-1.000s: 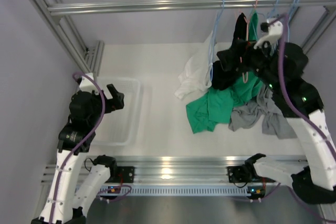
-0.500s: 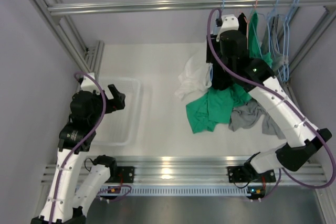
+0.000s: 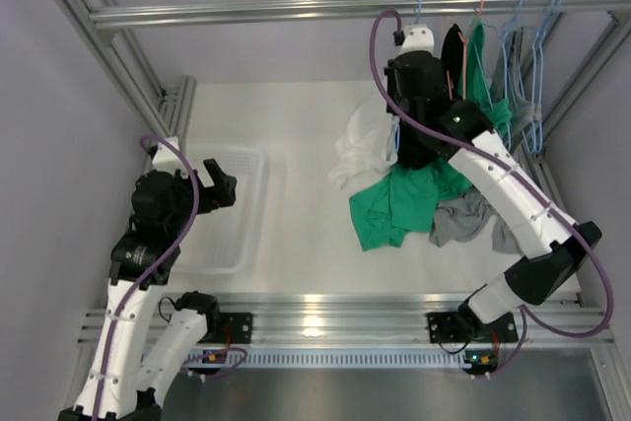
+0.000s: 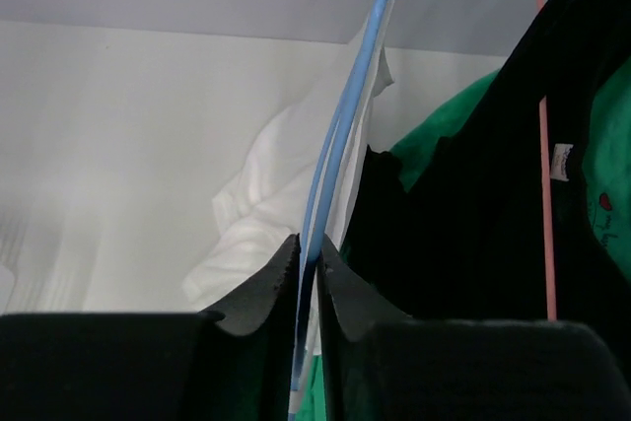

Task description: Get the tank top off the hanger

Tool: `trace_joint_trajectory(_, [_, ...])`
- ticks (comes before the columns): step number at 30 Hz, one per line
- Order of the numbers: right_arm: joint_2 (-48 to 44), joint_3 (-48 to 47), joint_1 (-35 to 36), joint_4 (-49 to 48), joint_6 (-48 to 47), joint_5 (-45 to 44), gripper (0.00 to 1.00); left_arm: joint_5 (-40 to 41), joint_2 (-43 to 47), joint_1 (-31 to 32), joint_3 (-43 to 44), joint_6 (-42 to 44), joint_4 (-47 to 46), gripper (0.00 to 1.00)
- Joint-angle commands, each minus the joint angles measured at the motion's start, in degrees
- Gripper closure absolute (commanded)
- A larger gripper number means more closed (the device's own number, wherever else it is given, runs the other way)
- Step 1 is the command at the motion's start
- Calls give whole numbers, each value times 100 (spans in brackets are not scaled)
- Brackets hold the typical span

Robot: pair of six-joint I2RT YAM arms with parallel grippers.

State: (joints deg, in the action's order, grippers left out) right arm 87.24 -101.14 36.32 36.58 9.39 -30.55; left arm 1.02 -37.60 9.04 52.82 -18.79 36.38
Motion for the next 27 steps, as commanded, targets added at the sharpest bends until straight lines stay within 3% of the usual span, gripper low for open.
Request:
trace_joint_trajectory(1, [-23, -37, 34, -274, 116, -302, 92, -75, 60, -25, -35, 42, -316, 1])
trace_joint_trajectory(4, [-40, -11, 7, -344, 230, -382, 100, -66, 69, -25, -35, 42, -316, 1])
trace_joint_trajectory(14, [-892, 612, -10, -1820, -59, -558, 100, -66, 52, -16, -35, 33, -333, 1])
trace_joint_trajectory(22, [-1245, 719, -107, -2480, -490, 39, 100, -67, 166, -16, -35, 42, -325, 1])
trace_joint_trajectory(27, [-1586, 1306, -195, -3068, -596, 504, 100, -67, 201, -16, -43, 42, -333, 1])
